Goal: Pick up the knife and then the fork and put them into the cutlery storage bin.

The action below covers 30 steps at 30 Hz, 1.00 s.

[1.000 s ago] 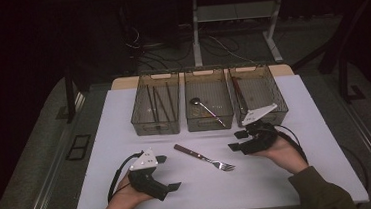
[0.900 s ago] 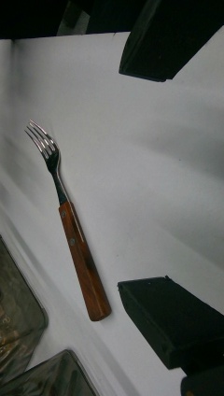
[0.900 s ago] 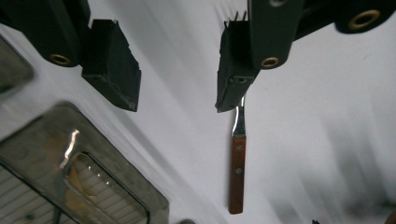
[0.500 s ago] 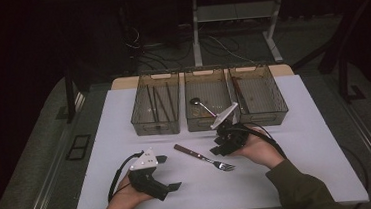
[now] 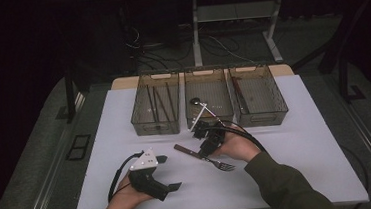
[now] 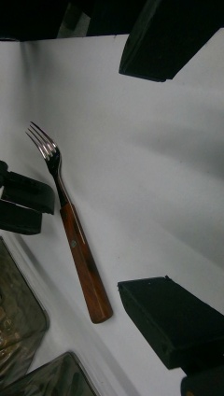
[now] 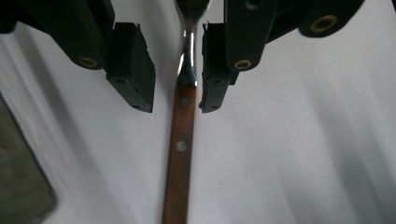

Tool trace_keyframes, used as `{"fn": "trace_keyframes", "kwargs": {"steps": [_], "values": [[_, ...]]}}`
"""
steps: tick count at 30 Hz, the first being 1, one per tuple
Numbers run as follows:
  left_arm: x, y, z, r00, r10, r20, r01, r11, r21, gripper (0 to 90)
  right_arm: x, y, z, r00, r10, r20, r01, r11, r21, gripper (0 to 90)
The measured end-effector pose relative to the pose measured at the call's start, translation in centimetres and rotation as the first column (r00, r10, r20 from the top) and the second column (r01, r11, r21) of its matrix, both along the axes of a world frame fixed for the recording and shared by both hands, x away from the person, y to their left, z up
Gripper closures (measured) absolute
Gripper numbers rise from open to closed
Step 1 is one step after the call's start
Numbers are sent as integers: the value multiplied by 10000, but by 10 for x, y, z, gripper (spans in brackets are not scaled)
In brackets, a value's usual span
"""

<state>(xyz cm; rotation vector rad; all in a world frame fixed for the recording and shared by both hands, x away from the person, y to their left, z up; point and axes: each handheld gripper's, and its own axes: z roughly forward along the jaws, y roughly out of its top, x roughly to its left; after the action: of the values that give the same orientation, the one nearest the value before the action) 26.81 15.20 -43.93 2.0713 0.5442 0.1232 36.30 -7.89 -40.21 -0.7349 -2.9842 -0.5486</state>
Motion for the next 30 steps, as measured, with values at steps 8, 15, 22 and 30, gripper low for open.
{"fn": "trace_keyframes", "kwargs": {"steps": [8,15,22,30], "values": [[0,0,1,10000,-58,43,58,10000,49,0,4,19,-9,9992,199,-333,-223,9972,-720,679],[0,0,1,9999,-94,53,94,9999,83,0,4,29,-16,9991,362,-241,-390,9912,-1264,701],[0,0,1,9999,-101,52,101,9999,81,0,1,33,-17,9981,577,228,-530,9839,-1709,763],[0,1,1,10000,-77,30,77,9999,77,0,-2,33,-16,9949,852,532,-747,9817,-1754,772]]}}
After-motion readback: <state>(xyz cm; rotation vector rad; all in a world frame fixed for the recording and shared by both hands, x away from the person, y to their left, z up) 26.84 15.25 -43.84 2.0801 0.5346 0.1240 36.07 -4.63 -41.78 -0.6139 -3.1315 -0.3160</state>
